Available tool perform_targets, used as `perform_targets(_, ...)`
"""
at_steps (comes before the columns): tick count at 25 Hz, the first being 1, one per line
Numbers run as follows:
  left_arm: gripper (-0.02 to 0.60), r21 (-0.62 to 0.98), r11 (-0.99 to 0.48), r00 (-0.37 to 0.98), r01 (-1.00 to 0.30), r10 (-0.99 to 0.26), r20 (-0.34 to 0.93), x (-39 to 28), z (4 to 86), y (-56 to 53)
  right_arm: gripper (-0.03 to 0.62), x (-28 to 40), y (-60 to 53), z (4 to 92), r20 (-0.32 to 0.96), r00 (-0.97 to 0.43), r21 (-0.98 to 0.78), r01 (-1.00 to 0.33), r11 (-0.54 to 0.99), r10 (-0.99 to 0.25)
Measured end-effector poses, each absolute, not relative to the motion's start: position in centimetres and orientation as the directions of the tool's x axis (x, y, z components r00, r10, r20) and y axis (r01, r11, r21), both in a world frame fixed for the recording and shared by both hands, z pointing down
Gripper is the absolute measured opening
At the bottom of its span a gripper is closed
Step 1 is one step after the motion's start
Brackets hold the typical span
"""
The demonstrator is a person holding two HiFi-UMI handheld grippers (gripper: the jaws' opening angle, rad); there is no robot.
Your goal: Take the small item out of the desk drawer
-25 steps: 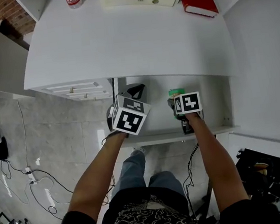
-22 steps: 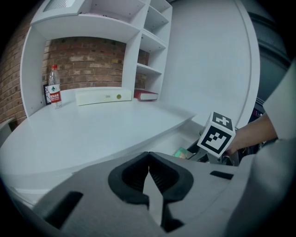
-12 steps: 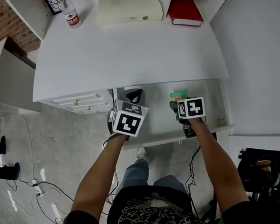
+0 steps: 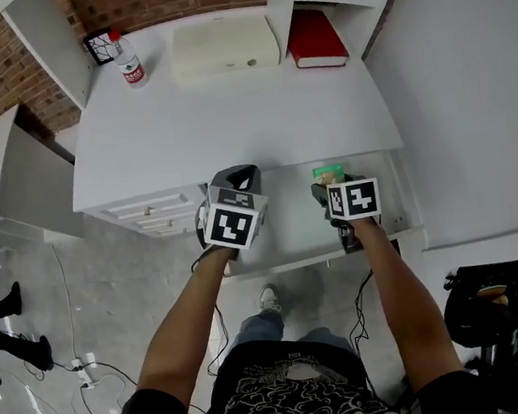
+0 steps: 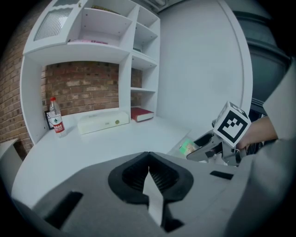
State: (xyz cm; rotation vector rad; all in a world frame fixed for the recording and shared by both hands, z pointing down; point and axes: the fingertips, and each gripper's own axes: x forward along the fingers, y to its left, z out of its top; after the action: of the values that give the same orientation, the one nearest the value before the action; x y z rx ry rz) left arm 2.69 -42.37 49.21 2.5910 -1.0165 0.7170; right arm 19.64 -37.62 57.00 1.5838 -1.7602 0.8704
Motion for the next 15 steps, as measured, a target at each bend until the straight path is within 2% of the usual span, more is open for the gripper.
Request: perform_targets(15, 0.005, 0.020, -0.709, 0.636, -0.705, -0.620, 0.460, 1.8, 41.8, -42.6, 0.348, 21.4, -37.8, 46.2, 0.653, -0.056, -0.043, -0.998, 0.037, -0.755)
